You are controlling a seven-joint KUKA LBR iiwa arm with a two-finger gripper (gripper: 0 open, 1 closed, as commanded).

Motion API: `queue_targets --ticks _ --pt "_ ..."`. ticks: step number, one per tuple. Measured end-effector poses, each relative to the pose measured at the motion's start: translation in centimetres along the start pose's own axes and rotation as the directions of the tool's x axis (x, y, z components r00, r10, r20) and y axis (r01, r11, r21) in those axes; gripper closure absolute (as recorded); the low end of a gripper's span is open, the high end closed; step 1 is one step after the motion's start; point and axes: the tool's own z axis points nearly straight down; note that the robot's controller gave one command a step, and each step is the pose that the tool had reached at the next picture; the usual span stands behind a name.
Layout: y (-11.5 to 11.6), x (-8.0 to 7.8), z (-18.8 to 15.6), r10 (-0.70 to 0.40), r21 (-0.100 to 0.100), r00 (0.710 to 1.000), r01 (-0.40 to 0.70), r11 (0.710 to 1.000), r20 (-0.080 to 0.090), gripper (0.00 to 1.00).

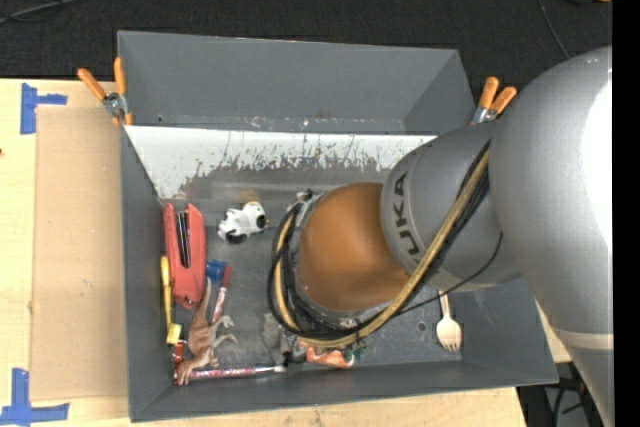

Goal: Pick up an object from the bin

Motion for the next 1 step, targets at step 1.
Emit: queue_targets --ticks 1 --pt "-8.47 2.12 -0.31 -0.085 0.004 0.996 0.085 0.996 0.021 0.00"
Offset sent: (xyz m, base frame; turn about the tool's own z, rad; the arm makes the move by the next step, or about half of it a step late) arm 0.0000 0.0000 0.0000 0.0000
